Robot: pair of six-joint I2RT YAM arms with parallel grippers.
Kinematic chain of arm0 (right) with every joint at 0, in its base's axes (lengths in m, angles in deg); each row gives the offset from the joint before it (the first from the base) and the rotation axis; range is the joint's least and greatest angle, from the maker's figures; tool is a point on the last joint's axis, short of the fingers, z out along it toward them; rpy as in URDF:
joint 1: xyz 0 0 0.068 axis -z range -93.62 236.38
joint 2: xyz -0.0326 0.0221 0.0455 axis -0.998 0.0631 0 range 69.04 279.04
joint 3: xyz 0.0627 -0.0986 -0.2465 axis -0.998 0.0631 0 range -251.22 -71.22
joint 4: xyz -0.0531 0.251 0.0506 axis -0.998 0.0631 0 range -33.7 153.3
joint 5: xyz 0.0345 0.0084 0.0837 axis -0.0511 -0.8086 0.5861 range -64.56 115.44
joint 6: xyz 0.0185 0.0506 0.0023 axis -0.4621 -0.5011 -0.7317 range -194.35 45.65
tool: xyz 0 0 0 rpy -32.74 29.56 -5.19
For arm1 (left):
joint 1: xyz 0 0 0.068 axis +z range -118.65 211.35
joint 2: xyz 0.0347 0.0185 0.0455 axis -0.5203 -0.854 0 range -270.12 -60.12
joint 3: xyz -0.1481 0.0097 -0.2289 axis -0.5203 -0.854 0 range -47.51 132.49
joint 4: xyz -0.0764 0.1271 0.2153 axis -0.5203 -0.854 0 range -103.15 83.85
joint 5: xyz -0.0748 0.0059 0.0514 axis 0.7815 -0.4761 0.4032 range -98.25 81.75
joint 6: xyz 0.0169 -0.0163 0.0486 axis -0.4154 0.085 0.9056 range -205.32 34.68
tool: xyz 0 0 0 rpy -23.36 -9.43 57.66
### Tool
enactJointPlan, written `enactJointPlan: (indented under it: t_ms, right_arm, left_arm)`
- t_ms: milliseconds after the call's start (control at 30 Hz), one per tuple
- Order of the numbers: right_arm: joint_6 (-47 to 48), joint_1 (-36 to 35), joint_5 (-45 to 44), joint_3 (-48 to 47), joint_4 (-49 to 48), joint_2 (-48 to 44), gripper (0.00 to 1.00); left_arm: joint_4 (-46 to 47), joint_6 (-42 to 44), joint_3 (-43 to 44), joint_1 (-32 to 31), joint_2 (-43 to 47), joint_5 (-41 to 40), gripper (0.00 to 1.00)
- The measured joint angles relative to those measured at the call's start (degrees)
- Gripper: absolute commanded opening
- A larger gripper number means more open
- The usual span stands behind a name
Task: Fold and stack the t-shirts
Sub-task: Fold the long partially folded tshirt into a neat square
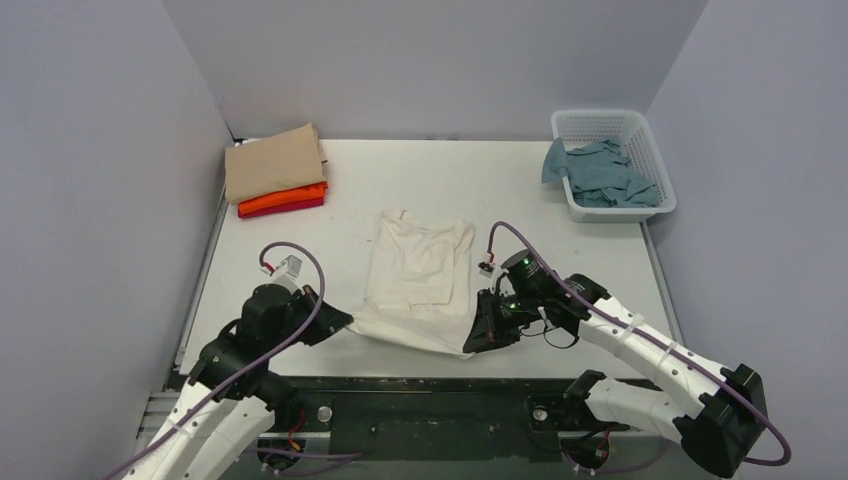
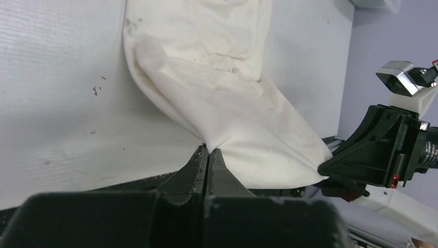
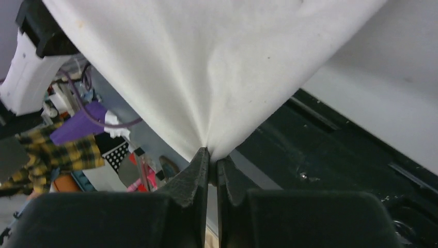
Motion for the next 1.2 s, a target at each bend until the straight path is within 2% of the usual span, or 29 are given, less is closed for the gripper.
enactJointPlan:
  t_ms: [167,333,667,967,1200]
  right_arm:
    - [-0.1,-3.9,4.6,-0.8,3.8,-3.4,0.0]
    - [0.0,-3.7,5.1,-0.9,4.4,-3.7,0.0]
    - [5.5,7.8,5.1,-7.7,6.1,3.0,0.0]
    - [9.1,13.4,6.5,-14.6,6.6,9.8,0.0]
    - [10.1,15.8,9.0,-16.4,5.6,14.7,0.0]
  left_arm:
    - [-6.4,-1.0,0.8,0.0,9.6,2.8,0.0]
    - [-8.1,-1.3,1.9,0.0,10.6,3.2,0.0]
    - [-0.7,1.0,6.1,0.0,-3.8,-1.2,0.0]
    - [7.5,2.3,9.5,0.2,-14.4,-8.3,0.0]
    - [10.8,3.5,12.0,2.2,-18.9,-9.9,0.0]
